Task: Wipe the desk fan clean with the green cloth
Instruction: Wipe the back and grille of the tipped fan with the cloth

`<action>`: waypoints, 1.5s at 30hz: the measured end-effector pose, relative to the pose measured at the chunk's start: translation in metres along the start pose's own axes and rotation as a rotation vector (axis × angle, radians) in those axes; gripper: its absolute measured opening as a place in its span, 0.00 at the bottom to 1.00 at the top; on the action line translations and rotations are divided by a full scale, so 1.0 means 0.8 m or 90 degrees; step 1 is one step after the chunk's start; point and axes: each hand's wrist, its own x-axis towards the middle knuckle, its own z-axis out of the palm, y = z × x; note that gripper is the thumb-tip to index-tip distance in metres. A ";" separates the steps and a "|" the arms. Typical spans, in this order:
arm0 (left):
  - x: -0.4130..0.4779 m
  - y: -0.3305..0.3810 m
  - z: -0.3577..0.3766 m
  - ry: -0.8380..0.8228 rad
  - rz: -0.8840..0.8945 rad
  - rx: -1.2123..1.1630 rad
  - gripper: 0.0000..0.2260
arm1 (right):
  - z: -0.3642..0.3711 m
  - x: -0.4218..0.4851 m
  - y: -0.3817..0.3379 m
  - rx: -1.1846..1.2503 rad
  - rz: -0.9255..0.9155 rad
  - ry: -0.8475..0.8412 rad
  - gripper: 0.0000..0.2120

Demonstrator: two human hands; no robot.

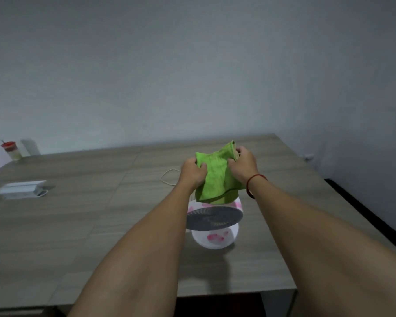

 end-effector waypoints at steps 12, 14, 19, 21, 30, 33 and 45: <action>-0.035 -0.067 0.015 -0.176 0.007 0.306 0.31 | 0.040 -0.051 0.098 -0.002 0.137 -0.180 0.25; -0.044 -0.081 0.008 -0.235 0.023 0.316 0.32 | 0.058 -0.064 0.108 -0.041 0.135 -0.233 0.31; -0.044 -0.110 -0.001 -0.249 0.115 0.345 0.37 | 0.075 -0.067 0.117 -0.162 0.076 -0.214 0.34; -0.038 -0.119 0.007 -0.221 0.154 0.406 0.43 | 0.079 -0.063 0.120 -0.202 0.039 -0.215 0.32; -0.004 -0.140 0.051 -0.194 0.183 0.364 0.48 | 0.101 -0.041 0.153 -0.154 -0.007 -0.059 0.25; 0.008 -0.146 0.051 -0.214 0.180 0.368 0.47 | 0.115 -0.029 0.160 -0.022 0.053 0.013 0.26; 0.065 -0.187 0.062 -0.154 0.178 0.351 0.39 | 0.148 -0.005 0.124 -0.050 0.085 0.057 0.23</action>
